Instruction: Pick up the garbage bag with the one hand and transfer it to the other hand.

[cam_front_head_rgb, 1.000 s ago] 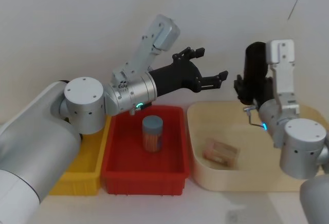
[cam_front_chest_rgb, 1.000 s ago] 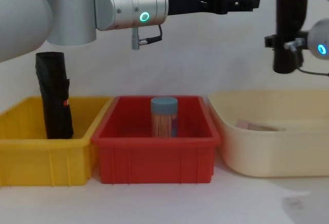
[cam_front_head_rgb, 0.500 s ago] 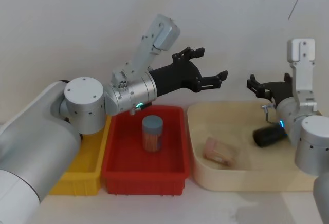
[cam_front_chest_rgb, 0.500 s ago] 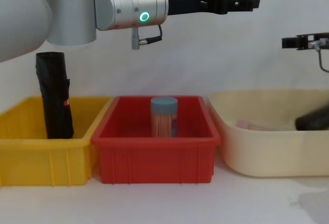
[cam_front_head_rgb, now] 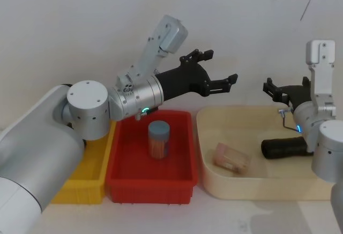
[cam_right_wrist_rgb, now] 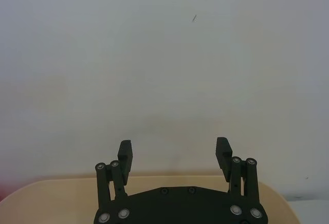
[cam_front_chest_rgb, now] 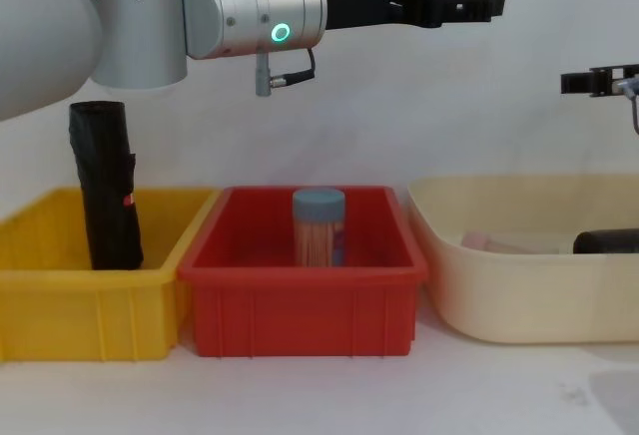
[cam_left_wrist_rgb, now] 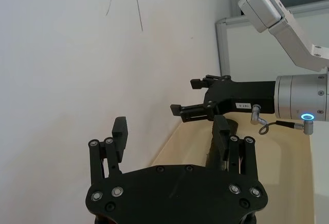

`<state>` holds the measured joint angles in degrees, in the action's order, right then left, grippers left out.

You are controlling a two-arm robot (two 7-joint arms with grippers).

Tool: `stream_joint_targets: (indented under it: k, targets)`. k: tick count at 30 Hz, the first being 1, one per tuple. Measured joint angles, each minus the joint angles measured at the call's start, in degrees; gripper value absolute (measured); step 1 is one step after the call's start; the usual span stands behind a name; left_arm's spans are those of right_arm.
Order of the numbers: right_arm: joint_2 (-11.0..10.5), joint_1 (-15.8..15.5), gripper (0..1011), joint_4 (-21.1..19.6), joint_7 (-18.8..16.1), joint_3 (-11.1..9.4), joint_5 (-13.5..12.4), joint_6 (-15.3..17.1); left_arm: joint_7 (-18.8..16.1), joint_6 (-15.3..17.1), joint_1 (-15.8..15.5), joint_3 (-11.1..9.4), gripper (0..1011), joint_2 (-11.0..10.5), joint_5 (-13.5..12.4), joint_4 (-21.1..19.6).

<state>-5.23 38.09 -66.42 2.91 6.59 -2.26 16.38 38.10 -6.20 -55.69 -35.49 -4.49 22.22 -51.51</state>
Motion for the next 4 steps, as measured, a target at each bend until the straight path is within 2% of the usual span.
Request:
stream_joint_targets:
  k: [4]
  targets:
    - [0.0, 0.0, 999, 0.1, 0.0, -0.1, 0.0, 0.0, 0.0, 0.0, 0.0, 0.0, 1000, 0.0, 0.0, 0.0]
